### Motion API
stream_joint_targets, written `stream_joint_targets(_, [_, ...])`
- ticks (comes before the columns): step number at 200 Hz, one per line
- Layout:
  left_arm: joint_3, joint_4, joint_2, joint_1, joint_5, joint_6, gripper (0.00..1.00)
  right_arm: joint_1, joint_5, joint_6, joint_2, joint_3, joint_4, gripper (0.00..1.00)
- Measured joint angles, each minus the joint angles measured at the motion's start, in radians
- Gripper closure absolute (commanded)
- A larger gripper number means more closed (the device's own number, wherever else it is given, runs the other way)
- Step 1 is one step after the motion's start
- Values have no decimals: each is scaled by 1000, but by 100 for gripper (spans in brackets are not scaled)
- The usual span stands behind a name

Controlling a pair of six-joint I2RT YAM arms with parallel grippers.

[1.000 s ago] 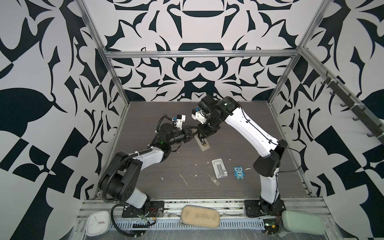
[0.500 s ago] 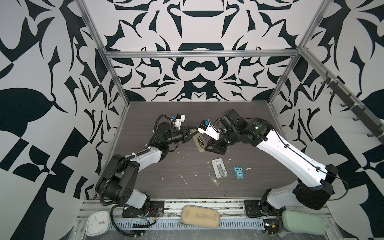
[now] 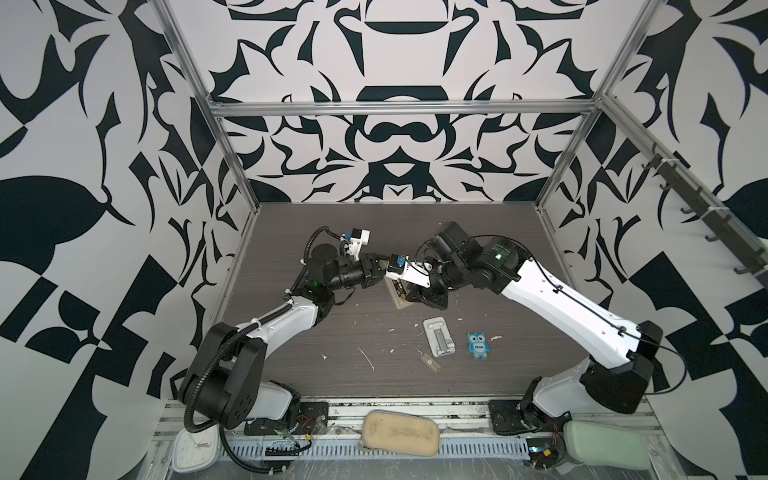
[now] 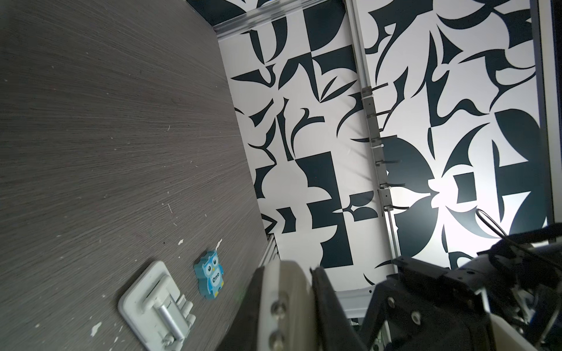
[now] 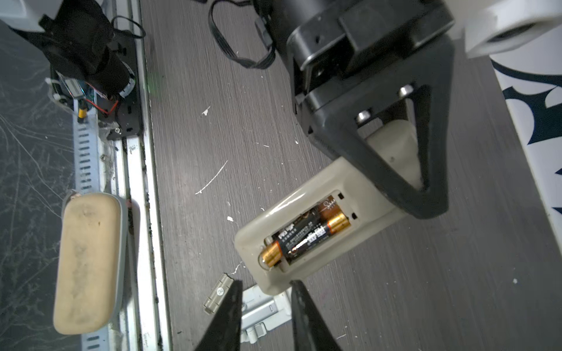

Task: Load the batteries into the remote control

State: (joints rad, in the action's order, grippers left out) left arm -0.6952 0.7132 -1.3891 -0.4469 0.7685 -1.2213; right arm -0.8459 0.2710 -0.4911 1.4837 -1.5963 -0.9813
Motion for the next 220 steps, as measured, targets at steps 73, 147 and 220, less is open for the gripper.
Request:
stream_joint_targets(73, [0,-57,12,0,18,19,100,-61,-61,-60,23,-4,-2,61])
stream_joint_targets(147, [0,-61,16,0,22,24,100,-71,-113,-89,32,-4,-1,69])
stream_joint_targets(220, [0,-61,16,0,26,25,100,-83,-138,-97,46,-4,0,71])
